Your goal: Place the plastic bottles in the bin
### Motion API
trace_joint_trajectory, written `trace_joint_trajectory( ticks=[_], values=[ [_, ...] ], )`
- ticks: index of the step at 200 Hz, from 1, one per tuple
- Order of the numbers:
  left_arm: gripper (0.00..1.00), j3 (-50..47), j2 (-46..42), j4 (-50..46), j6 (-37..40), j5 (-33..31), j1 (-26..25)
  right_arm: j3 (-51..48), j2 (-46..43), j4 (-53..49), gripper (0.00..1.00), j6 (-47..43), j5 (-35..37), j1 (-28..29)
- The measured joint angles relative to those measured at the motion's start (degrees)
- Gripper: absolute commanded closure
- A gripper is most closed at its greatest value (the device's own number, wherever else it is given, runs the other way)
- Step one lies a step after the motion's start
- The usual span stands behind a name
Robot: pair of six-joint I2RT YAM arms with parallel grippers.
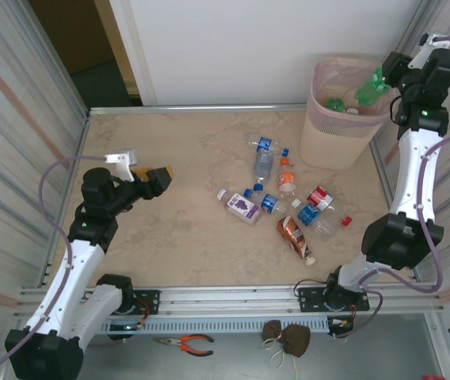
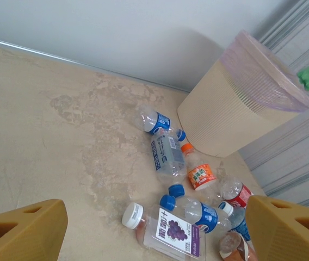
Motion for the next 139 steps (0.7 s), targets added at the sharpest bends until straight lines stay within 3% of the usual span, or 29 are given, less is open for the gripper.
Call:
trace_joint_trajectory(
  ticks=[64,139],
  values=[
    [0.14,0.00,0.63,0.20,0.00,0.37,2.71,8.20,6.67,-13.57,0.84,-10.99,3.56,2.54],
    [0.14,0.00,3.04,1.62,-0.04,3.37,6.62,8.63,15.78,-18.36,0.81,-14.64,6.16,2.95]
  ],
)
